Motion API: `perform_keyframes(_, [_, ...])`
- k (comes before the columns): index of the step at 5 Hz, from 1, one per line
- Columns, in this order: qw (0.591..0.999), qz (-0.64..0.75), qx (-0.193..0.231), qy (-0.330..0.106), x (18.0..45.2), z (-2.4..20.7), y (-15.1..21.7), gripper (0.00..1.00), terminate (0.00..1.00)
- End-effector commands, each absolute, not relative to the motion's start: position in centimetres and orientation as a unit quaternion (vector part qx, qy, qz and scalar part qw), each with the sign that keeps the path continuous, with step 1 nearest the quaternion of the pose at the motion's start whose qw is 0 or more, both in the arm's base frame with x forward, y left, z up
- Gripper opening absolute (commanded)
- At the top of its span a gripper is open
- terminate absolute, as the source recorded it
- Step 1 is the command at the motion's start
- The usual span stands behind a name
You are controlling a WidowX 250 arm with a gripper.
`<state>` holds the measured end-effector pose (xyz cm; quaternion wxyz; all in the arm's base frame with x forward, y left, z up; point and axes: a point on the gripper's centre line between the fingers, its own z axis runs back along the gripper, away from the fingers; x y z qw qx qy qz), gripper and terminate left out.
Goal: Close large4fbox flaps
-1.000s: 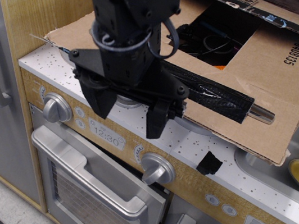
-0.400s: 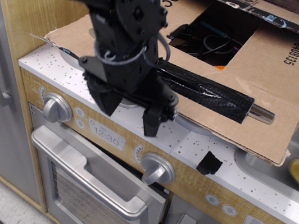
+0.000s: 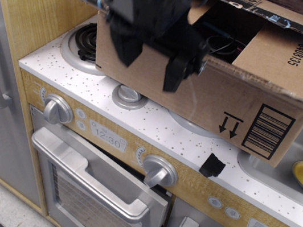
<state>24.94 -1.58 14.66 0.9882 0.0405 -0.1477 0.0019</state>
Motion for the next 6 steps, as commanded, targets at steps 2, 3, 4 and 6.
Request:
perform_keyframes(2, [0.974, -0.114, 0.027, -0.195, 32.6, 17.7, -1.4, 1.00, 0.00])
perform_keyframes(3, [0.969, -0.145, 0.008, -0.198, 35.2, 17.3, -1.4, 1.00, 0.00])
perform_keyframes(4, [0.966, -0.163, -0.012, -0.199, 37.1, 16.4, -1.1, 1.00, 0.00])
perform_keyframes(6, [0.969, -0.142, -0.070, -0.187, 38.3, 12.3, -0.2, 1.00, 1.00])
